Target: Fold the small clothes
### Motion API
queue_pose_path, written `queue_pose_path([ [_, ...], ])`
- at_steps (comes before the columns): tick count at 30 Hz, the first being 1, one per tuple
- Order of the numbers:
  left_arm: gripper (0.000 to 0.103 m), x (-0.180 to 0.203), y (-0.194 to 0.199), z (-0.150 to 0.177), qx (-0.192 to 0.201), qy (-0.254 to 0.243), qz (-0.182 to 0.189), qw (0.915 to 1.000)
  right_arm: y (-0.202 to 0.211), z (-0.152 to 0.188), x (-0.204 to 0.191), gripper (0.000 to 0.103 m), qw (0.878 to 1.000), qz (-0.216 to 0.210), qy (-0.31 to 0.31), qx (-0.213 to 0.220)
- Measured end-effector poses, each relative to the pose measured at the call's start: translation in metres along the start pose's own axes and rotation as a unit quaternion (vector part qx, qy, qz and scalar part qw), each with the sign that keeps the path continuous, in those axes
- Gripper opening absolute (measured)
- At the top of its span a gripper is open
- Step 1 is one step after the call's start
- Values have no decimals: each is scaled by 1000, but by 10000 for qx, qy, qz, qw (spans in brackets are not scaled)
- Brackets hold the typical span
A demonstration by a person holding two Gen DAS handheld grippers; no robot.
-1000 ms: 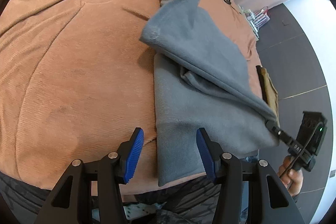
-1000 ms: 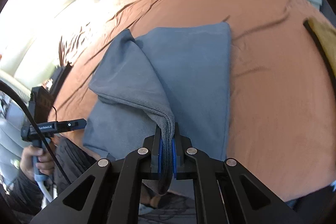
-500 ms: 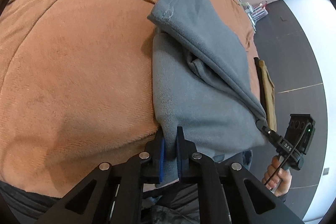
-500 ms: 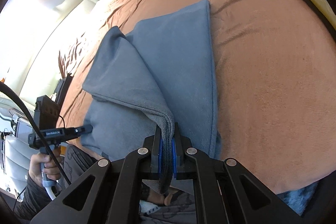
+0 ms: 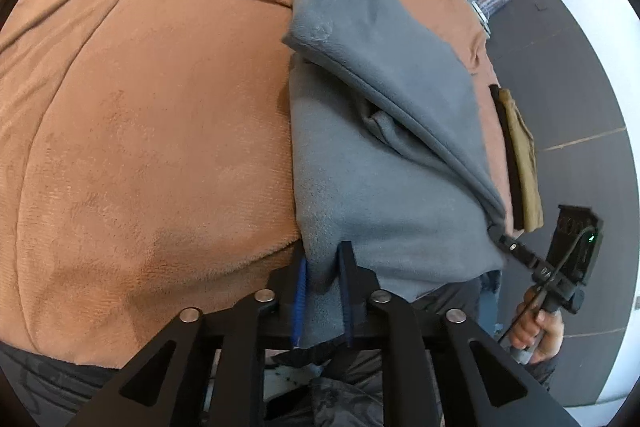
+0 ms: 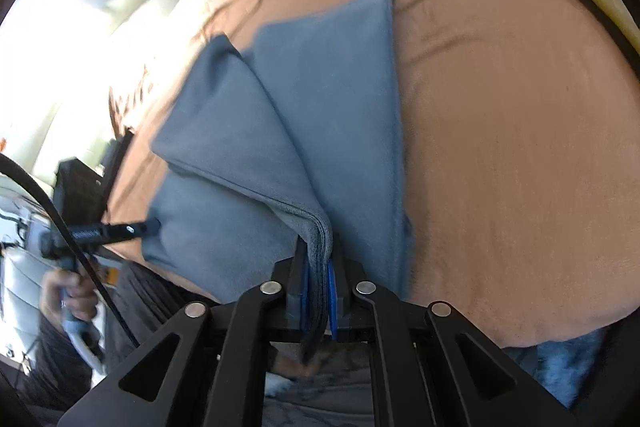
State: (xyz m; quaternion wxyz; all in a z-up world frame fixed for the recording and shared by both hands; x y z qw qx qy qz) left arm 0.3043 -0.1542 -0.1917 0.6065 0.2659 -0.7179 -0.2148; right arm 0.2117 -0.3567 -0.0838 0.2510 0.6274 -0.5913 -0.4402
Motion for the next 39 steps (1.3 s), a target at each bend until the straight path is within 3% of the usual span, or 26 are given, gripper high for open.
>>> queue_pose_path([
  [1, 23, 1, 3, -1, 64, 5, 64, 10000, 1, 0, 2, 15, 10000, -15, -58, -64],
  [2, 34, 1, 7, -3, 155, -10, 79, 9998, 4, -2, 2, 18, 10000, -25, -64, -72],
  [3, 47, 0, 12, -6, 249, -14, 73, 9997, 9, -4, 0, 28, 10000, 74, 35, -14],
  [4, 50, 0, 17, -8, 360, -17, 93, 9993, 15, -7, -2, 44, 9996, 224, 175, 80],
  [6, 52, -1, 25, -15, 537, 1, 151, 9984, 28, -12, -9, 60, 9977, 467, 412, 274],
  [15, 52, -5, 47, -30, 965, 62, 354, 9947, 40, -27, -77, 60, 9840, 902, 1404, 631],
  [28, 52, -37, 85, -33, 1258, 149, 428, 9910, -18, -40, -175, 60, 9488, 1173, 2830, 766],
  [39, 52, -66, 100, -42, 1402, 380, 529, 9880, -71, -35, -221, 59, 9158, 1448, 3701, 581],
])
Point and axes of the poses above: each gripper's, at about its wrist camera, not at the fingertips, and y roughly against the way its jaws point, x to its right, z to its underside, the point moved 5 cm from there along -y, roughly the way its jaws point, and after that the axes turned 13 degrees about z, right-handed, at the moved point
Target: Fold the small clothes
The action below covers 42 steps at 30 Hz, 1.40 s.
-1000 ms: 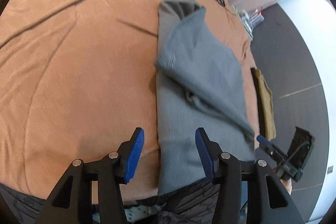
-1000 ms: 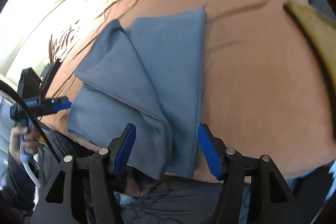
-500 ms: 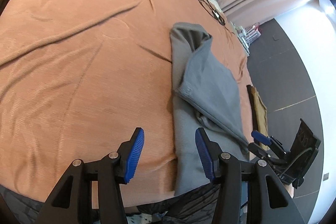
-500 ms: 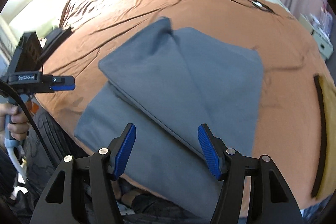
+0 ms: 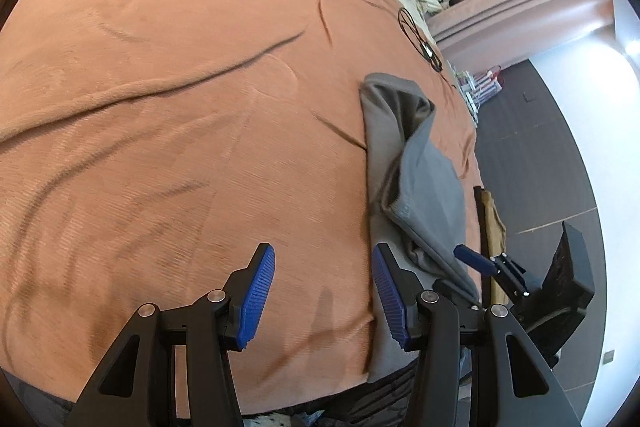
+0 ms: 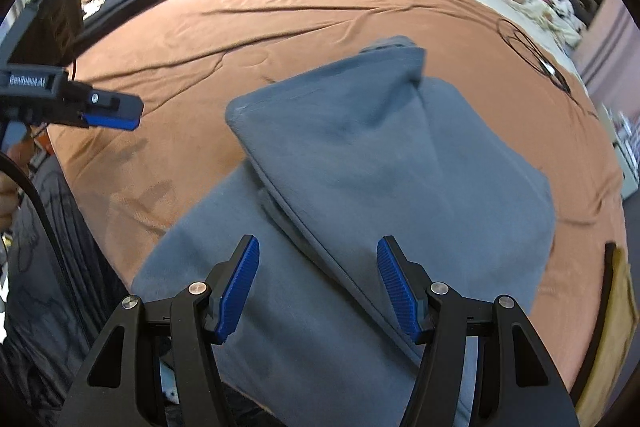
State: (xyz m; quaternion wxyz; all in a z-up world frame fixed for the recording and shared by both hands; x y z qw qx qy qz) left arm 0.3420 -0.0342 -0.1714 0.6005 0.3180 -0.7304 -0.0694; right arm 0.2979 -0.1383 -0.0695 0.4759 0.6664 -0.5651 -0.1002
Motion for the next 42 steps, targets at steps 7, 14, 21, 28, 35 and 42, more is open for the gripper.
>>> queue_pose_path([
  [7, 52, -10, 5, -8, 62, 72, -4, 10000, -20, -12, -22, 49, 9992, 80, 382, -34],
  [14, 52, -8, 0, -12, 0, 58, -56, 10000, -46, -14, -27, 42, 9978, 304, 571, -140],
  [21, 52, 3, -9, -15, -84, 0, -139, 9999, -30, -21, -18, 6, 9993, 57, 375, 29],
  [28, 52, 26, -30, -20, -208, -183, -203, 9994, 2, -21, 31, 5, 9958, -487, -632, 441],
  [35, 52, 50, -58, -25, -376, -375, -270, 9982, 27, -5, 93, 5, 9852, -666, -1369, 790],
  [42, 52, 66, -86, -30, -521, -545, -401, 9963, 27, 22, 139, 5, 9741, -649, -1955, 934],
])
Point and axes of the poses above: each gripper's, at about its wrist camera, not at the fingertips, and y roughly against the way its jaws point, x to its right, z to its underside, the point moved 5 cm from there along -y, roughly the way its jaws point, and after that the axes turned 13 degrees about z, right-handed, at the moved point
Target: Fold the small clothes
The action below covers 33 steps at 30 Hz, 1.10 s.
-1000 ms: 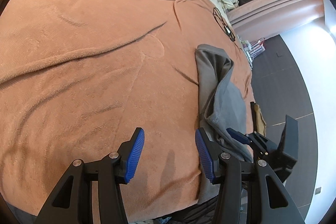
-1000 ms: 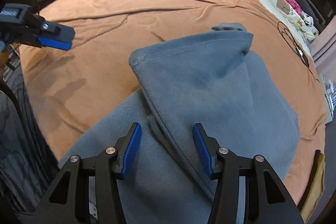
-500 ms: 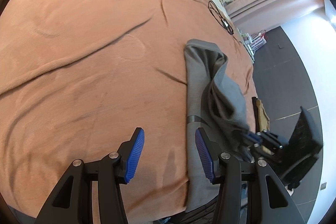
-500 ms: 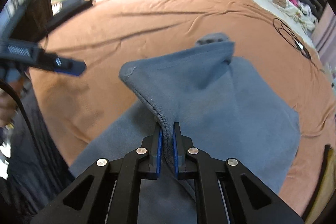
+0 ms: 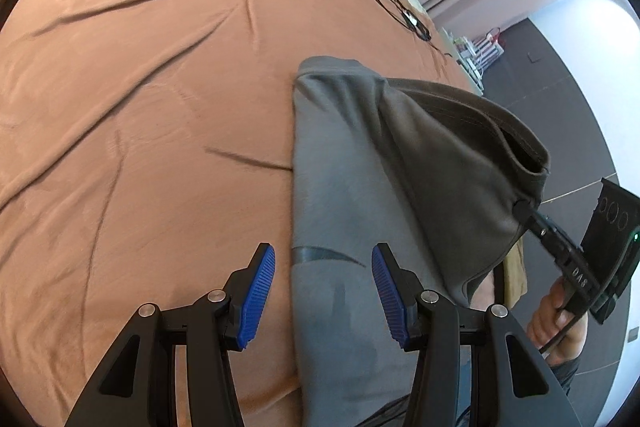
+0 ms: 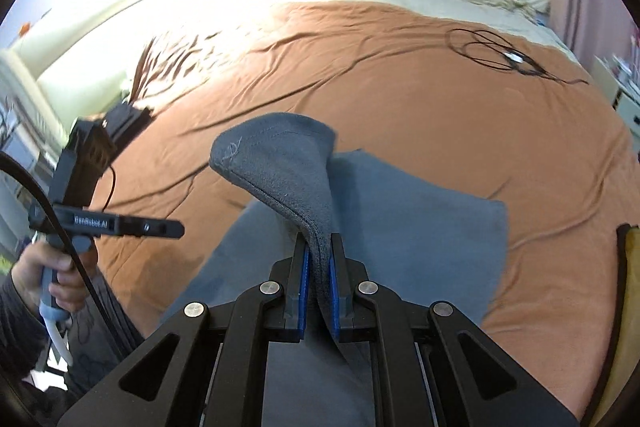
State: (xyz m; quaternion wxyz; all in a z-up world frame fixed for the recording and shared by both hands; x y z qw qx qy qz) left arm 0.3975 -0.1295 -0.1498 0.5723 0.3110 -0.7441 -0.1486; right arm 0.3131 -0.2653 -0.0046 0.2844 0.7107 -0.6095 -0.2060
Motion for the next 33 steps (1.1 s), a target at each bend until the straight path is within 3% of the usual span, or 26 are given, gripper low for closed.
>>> queue_pose_path([
  [10, 52, 3, -28, -11, -188, -96, -280, 9994, -32, 19, 63, 5, 9949, -120, -987, -175],
  [18, 52, -9, -44, -21, -328, -79, -534, 9980, -66, 42, 102, 5, 9809, -241, -1810, -668],
  [26, 52, -15, -52, -28, -362, -45, -734, 9966, -92, 40, 121, 5, 9723, -342, -2124, -909],
  [33, 52, -18, -54, -39, -269, 14, -769, 9967, -107, 29, 135, 7, 9654, -718, -2244, -1122],
])
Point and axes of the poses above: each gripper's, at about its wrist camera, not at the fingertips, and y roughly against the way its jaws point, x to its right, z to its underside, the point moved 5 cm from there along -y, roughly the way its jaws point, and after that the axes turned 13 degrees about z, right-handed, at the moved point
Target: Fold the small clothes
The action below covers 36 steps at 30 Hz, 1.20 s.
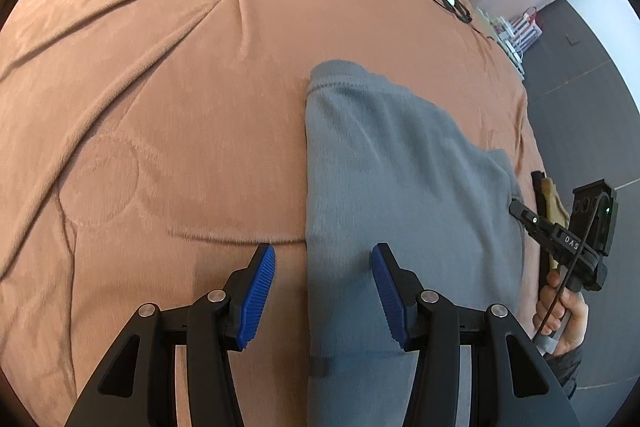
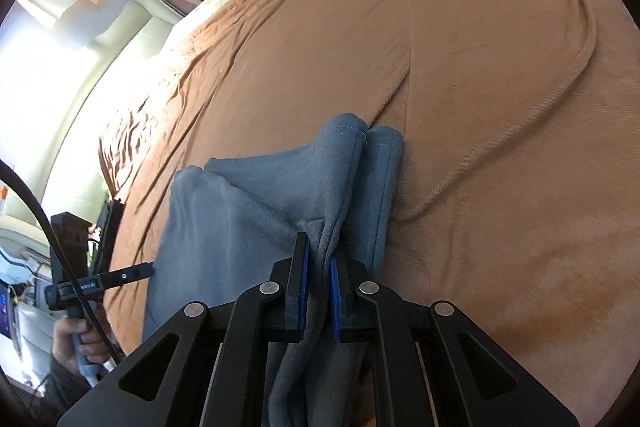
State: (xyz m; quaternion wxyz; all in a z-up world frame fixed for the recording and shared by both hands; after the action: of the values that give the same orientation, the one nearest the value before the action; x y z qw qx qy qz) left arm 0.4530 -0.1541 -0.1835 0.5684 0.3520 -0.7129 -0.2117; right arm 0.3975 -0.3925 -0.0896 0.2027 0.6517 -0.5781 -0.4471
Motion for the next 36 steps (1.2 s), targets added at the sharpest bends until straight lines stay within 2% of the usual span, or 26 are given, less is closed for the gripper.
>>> queue_pose_path([
  [4, 52, -1, 0, -8, 70, -11, -31, 10000, -6, -11, 5, 7, 9999, -56, -47, -91],
  [8, 52, -4, 1, -15, 125, -16, -103, 9999, -6, -12, 14, 8, 9993, -312, -166, -127],
  [11, 52, -8, 1, -21, 155, 4, -134, 9998, -4, -10, 26, 12, 9979, -562, -301, -150],
  [13, 52, -8, -3, -26, 160, 22, -164, 9997, -4, -14, 38, 19, 9957, -764, -504, -133],
  [16, 52, -12, -6, -31, 186, 87, -158, 9997, -7, -19, 53, 20, 9933, -919, -689, -92],
  [21, 52, -16, -12, -46, 315, 180, -107, 9993, -24, -29, 69, 20, 9916, -850, -971, -118],
  [25, 52, -17, -15, -57, 369, 172, -91, 9991, -28, -35, 69, 18, 9927, -747, -934, -126],
  [26, 52, -16, -15, -59, 374, 179, -68, 9991, -26, -37, 67, 14, 9939, -674, -870, -98],
  [27, 52, -16, -16, -61, 374, 174, -66, 9991, -21, -38, 62, 1, 9952, -573, -788, -70],
  [32, 52, -10, -16, -69, 423, 88, -56, 9991, 1, -41, 54, 0, 9977, -208, -615, 188],
  [36, 52, -12, -26, -73, 382, 92, -147, 9991, -2, -33, 42, 0, 9983, 25, -569, 139],
])
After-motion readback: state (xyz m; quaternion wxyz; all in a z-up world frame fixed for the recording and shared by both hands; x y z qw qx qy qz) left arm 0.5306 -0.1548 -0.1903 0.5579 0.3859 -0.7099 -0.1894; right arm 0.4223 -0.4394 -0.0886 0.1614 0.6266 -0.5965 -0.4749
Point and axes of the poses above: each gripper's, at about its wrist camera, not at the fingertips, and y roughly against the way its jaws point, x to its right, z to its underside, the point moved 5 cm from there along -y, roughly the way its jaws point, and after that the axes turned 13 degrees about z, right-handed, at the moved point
